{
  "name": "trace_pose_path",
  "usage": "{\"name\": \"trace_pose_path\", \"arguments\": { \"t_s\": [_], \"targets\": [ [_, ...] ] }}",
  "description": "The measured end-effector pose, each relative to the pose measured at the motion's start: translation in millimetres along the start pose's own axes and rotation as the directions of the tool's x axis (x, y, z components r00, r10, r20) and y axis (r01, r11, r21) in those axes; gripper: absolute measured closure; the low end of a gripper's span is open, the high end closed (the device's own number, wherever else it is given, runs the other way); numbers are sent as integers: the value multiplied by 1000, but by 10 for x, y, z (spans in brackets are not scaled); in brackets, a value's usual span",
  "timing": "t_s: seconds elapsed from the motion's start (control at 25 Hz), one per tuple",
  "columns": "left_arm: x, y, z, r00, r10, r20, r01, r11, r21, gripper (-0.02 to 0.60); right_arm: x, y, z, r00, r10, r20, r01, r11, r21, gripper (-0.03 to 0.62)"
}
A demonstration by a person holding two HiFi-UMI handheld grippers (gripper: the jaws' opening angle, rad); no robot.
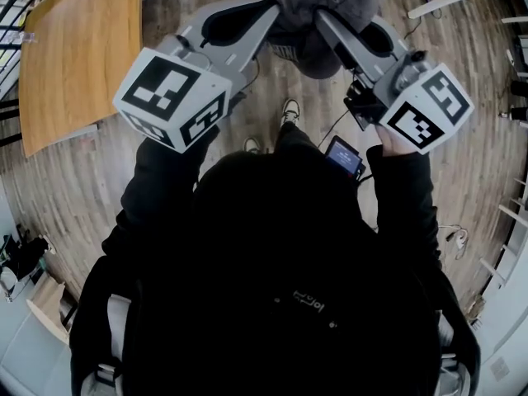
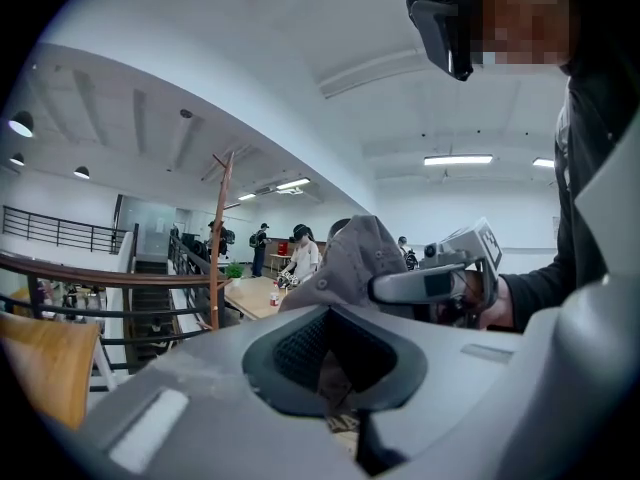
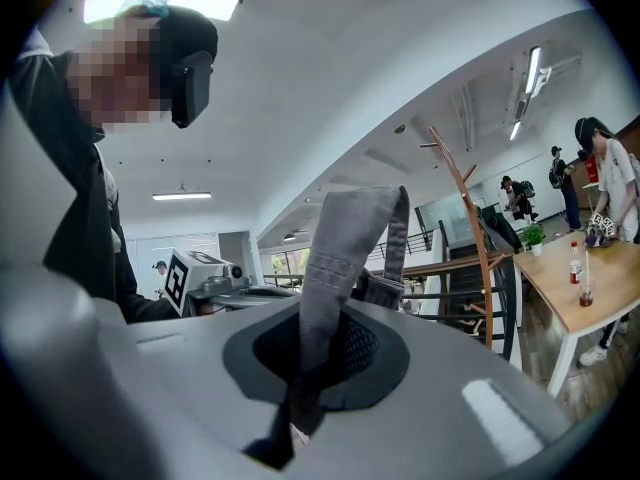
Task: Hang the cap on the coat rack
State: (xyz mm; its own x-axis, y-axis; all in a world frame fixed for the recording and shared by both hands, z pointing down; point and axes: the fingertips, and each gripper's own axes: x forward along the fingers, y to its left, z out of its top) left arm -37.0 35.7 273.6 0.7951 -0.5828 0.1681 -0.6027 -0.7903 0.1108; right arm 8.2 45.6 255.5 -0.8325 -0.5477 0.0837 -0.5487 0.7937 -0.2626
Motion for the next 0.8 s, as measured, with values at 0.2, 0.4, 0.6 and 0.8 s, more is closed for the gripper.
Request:
{"name": "trace_pose_path", "arguments": {
  "t_s": [0.2, 0.4, 0.6, 0.8],
  "targets": [
    [-31, 35, 38, 999, 17, 31, -16, 1000, -11, 580, 25, 47, 18, 1000, 28, 11, -28, 1000, -9, 577],
    [-76, 55, 62, 996, 57, 66, -55, 998, -37, 580, 27, 70, 43, 999, 43, 5, -43, 999, -18, 577],
    [-112, 89, 81, 995, 83, 59, -80, 996, -39, 580, 32, 63, 49, 998, 59, 6, -59, 998, 0, 577],
    [-143, 88, 111, 994, 94, 51, -93, 995, -29, 580, 52, 86, 76, 997, 80, 9, -80, 997, -3, 577]
  ]
}}
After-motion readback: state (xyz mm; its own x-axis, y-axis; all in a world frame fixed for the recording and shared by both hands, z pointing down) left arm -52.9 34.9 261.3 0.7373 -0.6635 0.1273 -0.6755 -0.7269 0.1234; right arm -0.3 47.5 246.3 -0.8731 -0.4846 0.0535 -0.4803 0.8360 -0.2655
